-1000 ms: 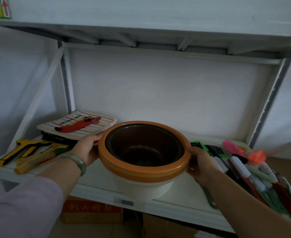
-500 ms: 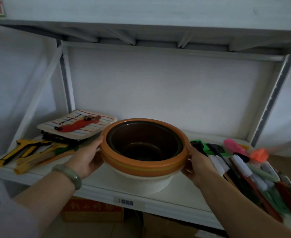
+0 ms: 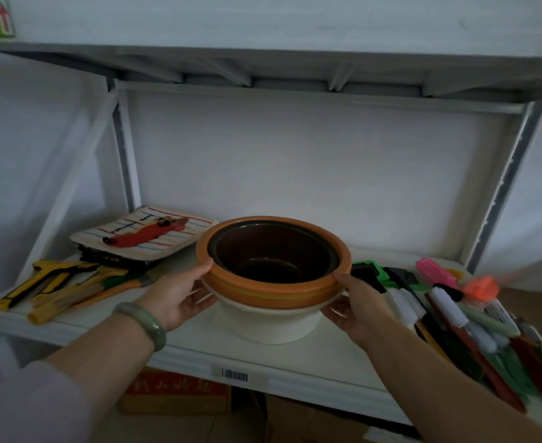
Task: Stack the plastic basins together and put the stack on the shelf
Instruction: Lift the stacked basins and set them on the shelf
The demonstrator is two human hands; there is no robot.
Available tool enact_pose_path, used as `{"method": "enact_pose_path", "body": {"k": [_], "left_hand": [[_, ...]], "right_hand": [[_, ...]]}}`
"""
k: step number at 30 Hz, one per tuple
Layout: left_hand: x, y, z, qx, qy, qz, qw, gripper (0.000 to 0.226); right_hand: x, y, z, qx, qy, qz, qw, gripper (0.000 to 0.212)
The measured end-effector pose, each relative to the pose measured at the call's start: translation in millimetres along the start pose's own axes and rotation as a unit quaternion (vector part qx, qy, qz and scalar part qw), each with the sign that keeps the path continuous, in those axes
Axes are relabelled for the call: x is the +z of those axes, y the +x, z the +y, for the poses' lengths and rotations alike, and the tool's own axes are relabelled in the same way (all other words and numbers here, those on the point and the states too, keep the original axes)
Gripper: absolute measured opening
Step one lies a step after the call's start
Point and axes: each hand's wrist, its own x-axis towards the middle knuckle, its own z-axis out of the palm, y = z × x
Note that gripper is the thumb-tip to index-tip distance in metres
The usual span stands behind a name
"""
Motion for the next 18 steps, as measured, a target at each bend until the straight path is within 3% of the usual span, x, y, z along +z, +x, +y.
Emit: {"method": "enact_pose_path", "body": {"k": [18], "left_hand": [[12,40,1,0.009,-0.008,0.018,1.0,0.016]], "right_hand": [[8,27,-7,0.007,0.017,0.008,1.0,0.008]]}}
